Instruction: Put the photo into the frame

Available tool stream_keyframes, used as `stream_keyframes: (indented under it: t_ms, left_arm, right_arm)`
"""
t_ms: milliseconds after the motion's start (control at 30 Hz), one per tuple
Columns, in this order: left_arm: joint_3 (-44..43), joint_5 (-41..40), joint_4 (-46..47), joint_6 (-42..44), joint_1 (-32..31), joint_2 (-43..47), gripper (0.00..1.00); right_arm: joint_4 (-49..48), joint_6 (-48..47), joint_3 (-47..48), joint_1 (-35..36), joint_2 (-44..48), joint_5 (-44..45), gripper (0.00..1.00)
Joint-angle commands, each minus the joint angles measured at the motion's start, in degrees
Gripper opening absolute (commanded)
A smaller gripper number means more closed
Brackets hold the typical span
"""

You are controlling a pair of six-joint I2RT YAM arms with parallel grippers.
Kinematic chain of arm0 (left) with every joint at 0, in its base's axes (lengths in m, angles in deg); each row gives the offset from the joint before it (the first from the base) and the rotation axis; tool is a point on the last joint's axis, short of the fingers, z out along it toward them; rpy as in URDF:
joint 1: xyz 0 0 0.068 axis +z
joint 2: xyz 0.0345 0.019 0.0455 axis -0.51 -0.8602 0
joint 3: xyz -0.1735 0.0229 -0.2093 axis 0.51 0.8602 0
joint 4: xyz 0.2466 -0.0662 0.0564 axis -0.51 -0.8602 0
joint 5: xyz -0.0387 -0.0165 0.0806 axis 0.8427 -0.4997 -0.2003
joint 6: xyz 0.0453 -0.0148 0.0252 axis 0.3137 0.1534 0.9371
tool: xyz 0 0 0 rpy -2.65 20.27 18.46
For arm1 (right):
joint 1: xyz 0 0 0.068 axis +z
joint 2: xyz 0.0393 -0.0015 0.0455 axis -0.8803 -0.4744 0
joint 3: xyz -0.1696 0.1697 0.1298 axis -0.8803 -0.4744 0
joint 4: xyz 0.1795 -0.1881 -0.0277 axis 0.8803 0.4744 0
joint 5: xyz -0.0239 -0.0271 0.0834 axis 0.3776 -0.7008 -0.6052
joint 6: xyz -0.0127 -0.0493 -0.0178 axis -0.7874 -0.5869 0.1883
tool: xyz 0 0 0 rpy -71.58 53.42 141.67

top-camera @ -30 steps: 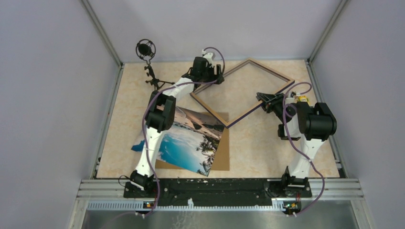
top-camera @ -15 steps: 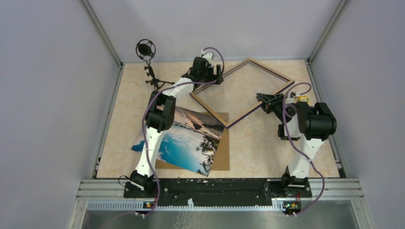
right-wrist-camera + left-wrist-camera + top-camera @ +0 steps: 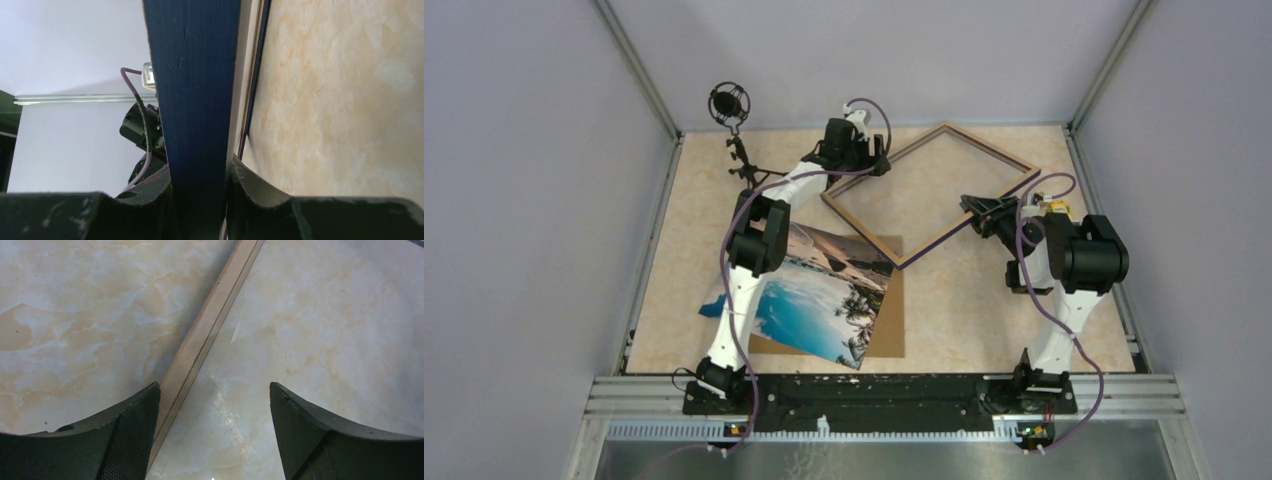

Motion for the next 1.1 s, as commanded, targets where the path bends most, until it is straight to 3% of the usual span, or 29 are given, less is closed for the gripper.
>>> stream_keyframes:
  t_ms: [0,300,533,867,1067]
  left_arm:
    - [-1.2,3.5,-0.9,-2.2,0.4,-0.4,0.82]
    - [-1.7,8.3,-2.5,-3.2,0.9,-0.8,0.79]
    - [-1.7,12.0,-3.0,-3.9,1.0,-0.9,0.79]
    - [-1.7,12.5,-4.5,-4.7,1.4,-1.5,0.79]
    - [-0.5,10.8,-3.6,-2.7,1.3,1.5,0.84]
  right_arm:
    - [-14.7,-1.0,1.5,-0.2,-0.1,-1.4,0.3]
    - [-14.7,-1.0,1.9,-0.2,-0.4,-1.8,0.34]
    - [-14.7,-1.5,2.0,-0.2,-0.7,-1.8,0.43]
    - [-14.7,-1.8,2.1,-0.2,-0.2,-1.8,0.48]
    - [-14.6,-2.0,1.1,-0.2,-0.5,-1.4,0.55]
